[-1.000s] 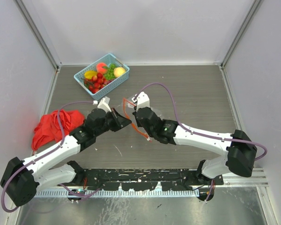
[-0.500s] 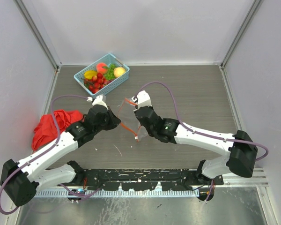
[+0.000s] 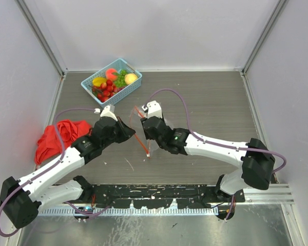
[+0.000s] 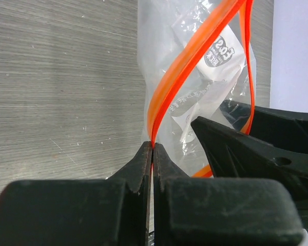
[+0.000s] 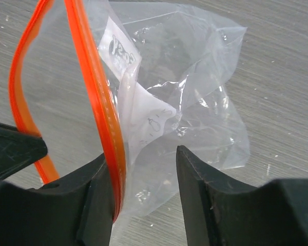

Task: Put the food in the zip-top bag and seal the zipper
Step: Open the zipper of the food storage bag at the center of the board.

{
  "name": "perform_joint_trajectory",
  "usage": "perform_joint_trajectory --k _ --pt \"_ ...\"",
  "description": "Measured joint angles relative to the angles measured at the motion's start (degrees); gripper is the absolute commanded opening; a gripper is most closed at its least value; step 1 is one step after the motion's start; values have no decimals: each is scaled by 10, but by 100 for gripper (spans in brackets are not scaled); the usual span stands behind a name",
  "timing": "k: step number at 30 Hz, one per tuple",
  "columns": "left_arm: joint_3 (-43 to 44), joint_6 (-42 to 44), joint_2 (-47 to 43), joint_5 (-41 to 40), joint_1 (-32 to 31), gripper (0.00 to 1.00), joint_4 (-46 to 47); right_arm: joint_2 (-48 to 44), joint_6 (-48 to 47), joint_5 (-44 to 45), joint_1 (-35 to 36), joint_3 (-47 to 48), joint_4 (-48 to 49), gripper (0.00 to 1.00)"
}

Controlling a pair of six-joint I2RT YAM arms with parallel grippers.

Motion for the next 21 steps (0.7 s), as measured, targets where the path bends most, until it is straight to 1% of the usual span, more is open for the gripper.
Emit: perform_joint_trajectory --k 2,6,12,18,19,21 --pt "-9 -8 -1 2 0 0 8 1 15 -10 0 0 0 56" --pt "-17 -19 -1 4 0 0 18 3 41 -29 0 0 7 57" --pt "-19 -27 -8 3 0 0 22 25 56 -27 0 -4 11 52" --pt "-24 -25 -26 -3 0 0 20 26 52 7 0 -8 -5 39" --pt "-24 -23 -28 -5 0 0 19 26 49 20 0 -8 -9 36" --pt "-24 -16 -30 -11 0 0 16 26 39 46 0 -8 -22 25"
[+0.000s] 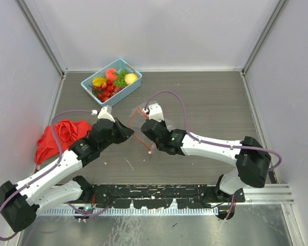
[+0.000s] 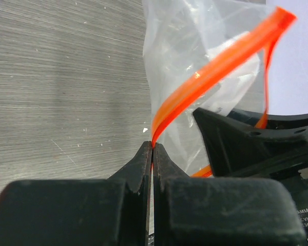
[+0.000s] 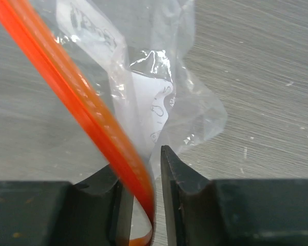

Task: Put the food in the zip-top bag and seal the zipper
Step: Open the zipper of the food storage bag at the center of the board.

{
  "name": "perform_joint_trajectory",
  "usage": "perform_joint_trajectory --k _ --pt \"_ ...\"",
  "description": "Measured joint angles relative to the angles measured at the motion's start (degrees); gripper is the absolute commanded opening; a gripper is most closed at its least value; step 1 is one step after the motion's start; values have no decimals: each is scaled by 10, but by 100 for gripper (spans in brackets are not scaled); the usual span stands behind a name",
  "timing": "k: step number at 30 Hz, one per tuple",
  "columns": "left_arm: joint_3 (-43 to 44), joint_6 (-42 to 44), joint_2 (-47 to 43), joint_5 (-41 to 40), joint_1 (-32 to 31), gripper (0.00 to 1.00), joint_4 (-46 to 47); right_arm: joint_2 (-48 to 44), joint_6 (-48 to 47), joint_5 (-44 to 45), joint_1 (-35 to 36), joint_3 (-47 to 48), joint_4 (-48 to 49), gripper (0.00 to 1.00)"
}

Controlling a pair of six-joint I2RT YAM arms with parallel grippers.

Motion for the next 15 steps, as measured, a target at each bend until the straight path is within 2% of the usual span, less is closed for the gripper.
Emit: perform_joint_trajectory --k 3,7,13,15 --pt "0 9 -2 -6 0 0 -7 -2 -15 42 0 0 -17 13" --pt "0 25 -3 -16 0 0 -19 -17 -29 84 0 0 -35 4" --pt "0 49 -2 -19 0 0 -32 -45 -38 93 0 3 -43 2" --pt "0 51 2 -14 0 3 -29 -46 -41 80 -1 4 -39 1"
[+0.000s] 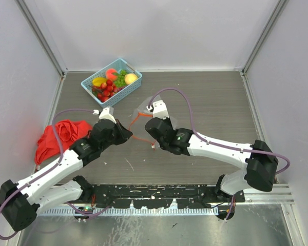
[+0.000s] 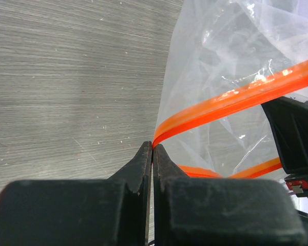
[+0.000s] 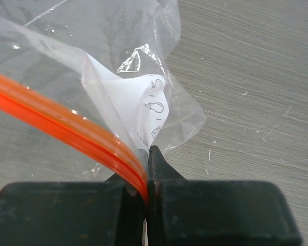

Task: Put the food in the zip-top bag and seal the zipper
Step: Open the zipper of the food storage bag at the center of the board.

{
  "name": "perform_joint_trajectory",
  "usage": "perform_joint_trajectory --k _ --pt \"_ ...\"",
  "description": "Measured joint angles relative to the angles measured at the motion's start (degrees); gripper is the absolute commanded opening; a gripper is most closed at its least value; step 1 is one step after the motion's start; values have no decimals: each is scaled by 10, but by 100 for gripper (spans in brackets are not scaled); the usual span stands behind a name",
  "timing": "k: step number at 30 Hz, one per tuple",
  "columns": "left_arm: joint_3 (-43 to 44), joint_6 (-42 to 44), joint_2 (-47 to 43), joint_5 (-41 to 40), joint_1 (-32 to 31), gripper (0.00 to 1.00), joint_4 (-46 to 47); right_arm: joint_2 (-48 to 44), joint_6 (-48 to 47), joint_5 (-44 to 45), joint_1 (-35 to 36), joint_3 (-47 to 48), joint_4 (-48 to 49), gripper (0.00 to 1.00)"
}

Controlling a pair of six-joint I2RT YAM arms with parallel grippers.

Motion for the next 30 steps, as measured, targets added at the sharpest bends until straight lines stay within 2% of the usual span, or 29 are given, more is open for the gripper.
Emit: perform_joint_trajectory --k 4,8,12,16,19,20,24,30 --pt "0 1 15 19 0 23 19 0 -3 -24 0 7 -1 1" --pt "1 3 40 36 0 34 40 0 -3 -43 0 19 0 1" --pt "3 4 63 50 0 40 53 0 -7 -54 0 23 2 1" --pt "11 -1 75 65 0 42 68 1 -12 -67 0 23 3 2" --pt "22 -2 83 67 0 39 75 1 -14 -79 0 23 6 3" --pt "25 -2 86 65 0 34 78 1 -14 -83 0 23 8 3" --pt "38 3 102 45 0 1 79 3 -20 -93 0 23 12 4" --pt "61 15 116 13 0 0 56 21 -31 -64 -3 31 -10 1"
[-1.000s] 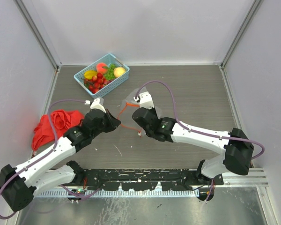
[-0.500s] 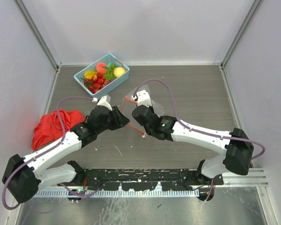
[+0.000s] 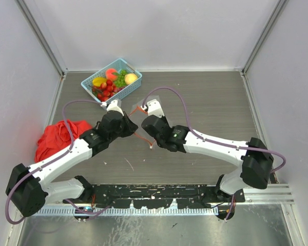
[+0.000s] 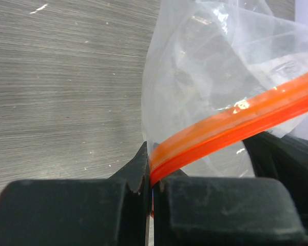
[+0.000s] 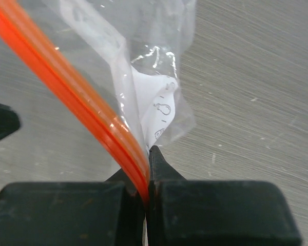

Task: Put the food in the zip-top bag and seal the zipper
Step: Open the zipper of the food storage bag at the center of the board.

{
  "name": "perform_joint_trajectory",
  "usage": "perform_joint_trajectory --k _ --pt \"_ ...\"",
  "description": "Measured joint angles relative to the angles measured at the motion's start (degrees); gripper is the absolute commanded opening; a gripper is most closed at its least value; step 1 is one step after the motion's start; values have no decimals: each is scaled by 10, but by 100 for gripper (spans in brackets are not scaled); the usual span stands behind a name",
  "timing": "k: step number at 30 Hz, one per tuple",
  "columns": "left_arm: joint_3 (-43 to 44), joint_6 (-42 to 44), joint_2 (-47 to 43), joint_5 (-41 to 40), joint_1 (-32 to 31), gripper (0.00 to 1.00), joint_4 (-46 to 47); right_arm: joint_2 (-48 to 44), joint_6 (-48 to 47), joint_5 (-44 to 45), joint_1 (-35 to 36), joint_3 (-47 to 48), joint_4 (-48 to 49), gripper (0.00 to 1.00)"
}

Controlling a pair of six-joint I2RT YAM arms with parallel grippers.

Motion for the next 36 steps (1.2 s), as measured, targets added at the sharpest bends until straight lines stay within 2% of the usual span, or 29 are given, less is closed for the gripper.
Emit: perform_joint_trajectory --k 12,17,22,26,31,35,36 --pt "24 28 1 -75 0 0 -72 55 -20 125 -10 104 -131 1" --pt "37 30 8 -73 -1 0 -75 72 -19 149 -16 113 -154 6" --pt "33 29 5 -54 -1 0 -70 75 -21 141 -16 114 -153 10" --pt "31 27 2 -33 -1 0 -64 73 -30 115 -17 100 -125 26" --pt "27 16 1 -22 -1 0 -54 64 -38 103 -19 79 -106 34" --pt "5 -7 -13 -17 -1 0 -34 32 -38 95 -19 46 -83 35" --pt "-2 -16 -18 -15 -1 0 -27 21 -38 92 -19 36 -75 32"
